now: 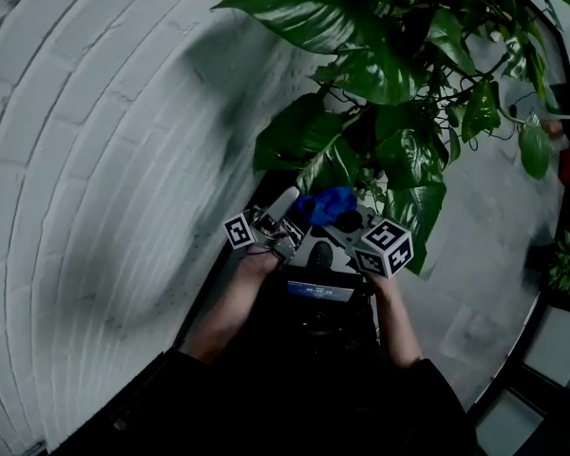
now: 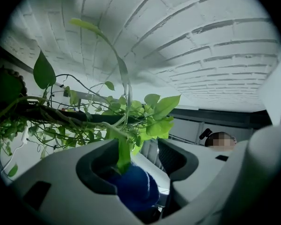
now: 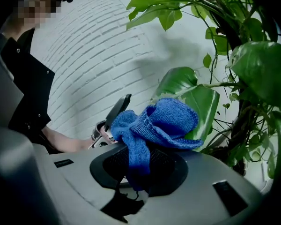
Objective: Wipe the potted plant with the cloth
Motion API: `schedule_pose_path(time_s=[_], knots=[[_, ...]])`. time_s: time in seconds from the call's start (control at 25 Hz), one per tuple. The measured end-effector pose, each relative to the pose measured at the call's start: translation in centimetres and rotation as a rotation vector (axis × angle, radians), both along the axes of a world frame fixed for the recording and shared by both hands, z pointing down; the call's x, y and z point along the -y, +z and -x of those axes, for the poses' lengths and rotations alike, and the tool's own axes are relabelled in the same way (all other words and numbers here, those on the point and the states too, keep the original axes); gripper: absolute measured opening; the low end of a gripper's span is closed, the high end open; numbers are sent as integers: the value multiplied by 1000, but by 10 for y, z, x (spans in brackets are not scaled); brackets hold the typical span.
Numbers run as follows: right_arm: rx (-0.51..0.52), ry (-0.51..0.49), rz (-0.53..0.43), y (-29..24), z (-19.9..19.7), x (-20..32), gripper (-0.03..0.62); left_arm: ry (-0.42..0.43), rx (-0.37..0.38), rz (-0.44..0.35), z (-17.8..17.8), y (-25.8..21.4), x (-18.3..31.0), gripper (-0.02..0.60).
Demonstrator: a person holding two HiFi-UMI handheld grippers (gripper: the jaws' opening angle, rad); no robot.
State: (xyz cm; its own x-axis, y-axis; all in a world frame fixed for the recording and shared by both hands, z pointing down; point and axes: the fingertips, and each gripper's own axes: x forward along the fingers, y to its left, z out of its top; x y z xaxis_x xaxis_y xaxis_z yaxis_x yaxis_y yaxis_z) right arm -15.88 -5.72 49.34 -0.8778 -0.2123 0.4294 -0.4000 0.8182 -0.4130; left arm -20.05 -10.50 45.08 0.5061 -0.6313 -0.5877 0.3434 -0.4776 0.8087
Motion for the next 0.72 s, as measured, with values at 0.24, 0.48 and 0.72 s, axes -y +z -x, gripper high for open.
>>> schedule_pose_path(time_s=[0.24, 0.48, 0.72], knots=[[-40, -52, 42, 21, -24, -28, 107, -7, 31, 7, -8, 5, -3, 256], [202, 53, 58, -24, -79, -21, 107, -72, 111, 12, 5, 17, 2, 258], [508, 33, -122, -127, -119, -16, 107, -191, 163, 85, 36, 41, -4, 301]])
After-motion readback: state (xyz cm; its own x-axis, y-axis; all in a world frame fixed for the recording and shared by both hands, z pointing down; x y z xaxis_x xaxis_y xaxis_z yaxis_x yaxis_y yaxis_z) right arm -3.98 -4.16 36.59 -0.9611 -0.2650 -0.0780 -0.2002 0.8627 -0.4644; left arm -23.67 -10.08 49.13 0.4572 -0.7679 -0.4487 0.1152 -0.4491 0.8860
